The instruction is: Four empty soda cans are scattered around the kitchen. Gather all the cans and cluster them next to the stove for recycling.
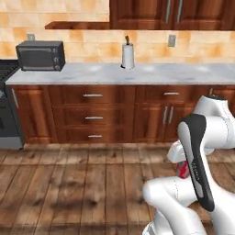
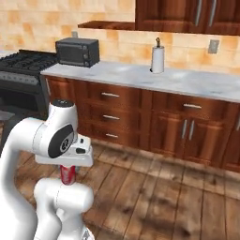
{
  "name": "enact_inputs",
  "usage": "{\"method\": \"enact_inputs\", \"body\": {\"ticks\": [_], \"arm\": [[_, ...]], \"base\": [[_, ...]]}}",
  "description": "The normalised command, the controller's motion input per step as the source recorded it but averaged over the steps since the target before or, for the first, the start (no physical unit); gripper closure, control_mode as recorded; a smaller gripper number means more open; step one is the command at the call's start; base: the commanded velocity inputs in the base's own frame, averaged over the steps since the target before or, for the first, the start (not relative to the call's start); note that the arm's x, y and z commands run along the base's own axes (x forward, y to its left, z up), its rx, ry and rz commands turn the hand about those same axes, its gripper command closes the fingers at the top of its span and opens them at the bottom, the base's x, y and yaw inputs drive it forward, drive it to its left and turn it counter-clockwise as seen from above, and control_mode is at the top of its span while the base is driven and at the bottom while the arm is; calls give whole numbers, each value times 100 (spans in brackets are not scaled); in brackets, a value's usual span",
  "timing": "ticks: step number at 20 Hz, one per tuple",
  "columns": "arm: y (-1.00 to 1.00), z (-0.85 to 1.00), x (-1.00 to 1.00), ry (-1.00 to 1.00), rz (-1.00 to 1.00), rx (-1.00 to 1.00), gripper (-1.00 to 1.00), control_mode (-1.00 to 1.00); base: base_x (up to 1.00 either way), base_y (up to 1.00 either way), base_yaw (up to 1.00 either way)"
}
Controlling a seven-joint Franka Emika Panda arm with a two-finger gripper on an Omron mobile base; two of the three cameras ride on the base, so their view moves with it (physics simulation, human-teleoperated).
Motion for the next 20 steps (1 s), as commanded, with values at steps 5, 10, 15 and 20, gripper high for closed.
{"method": "enact_inputs", "body": {"ticks": [5,10,15,20], "arm": [[0,0,0,0,0,0,100,100],[0,0,0,0,0,0,100,100],[0,0,0,0,0,0,100,100],[0,0,0,0,0,0,100,100]], "base": [[69,22,87],[95,54,64],[98,73,56],[100,98,37]]}}
